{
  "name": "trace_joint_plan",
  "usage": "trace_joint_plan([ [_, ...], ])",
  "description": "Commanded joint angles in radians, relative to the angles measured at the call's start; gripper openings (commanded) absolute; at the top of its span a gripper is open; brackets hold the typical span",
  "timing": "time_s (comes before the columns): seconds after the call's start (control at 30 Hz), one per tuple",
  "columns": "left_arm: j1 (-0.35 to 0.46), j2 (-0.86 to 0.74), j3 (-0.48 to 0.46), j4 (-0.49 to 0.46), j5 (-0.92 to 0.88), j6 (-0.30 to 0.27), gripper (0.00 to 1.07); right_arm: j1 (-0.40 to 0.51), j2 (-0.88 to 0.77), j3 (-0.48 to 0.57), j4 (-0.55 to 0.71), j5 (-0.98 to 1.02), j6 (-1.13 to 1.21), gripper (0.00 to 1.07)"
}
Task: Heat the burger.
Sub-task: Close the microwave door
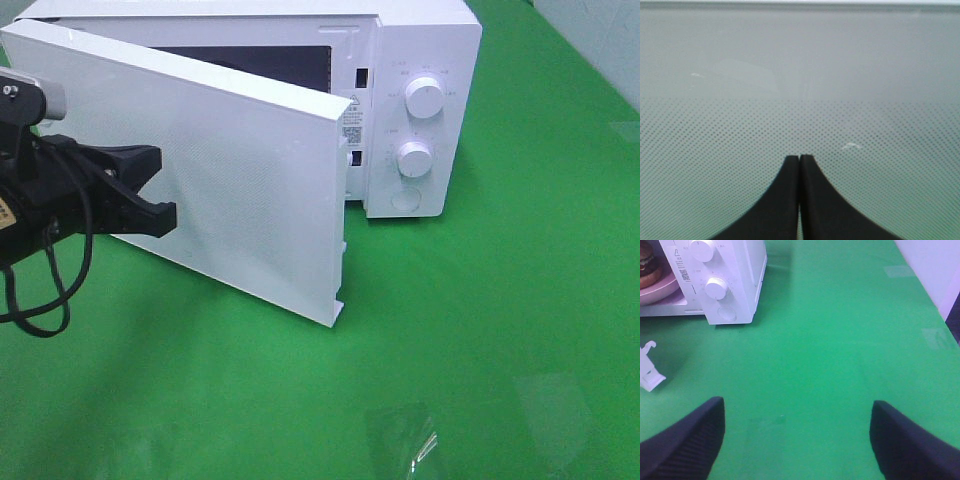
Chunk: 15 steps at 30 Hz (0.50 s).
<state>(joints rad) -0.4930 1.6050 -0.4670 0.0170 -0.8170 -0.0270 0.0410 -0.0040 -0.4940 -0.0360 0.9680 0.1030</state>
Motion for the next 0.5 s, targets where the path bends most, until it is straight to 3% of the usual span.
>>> trace_joint_plan([
  [0.03, -0.042, 0.034, -0.057, -0.057, 0.008, 0.016, 0.0, -0.007, -0.027, 0.002, 0.001, -0.008, 0.0, 0.76],
  [0.27, -0.09, 0.074, -0.153, -0.098, 0.052, 0.05, 0.0, -0.007, -0.027, 0.002, 0.001, -0.008, 0.0, 0.76],
  [0.5, -0.09, 0.107, -0.214, -0.099, 0.106, 0.045, 0.0, -0.007, -0.027, 0.002, 0.001, -0.008, -0.002, 0.76],
])
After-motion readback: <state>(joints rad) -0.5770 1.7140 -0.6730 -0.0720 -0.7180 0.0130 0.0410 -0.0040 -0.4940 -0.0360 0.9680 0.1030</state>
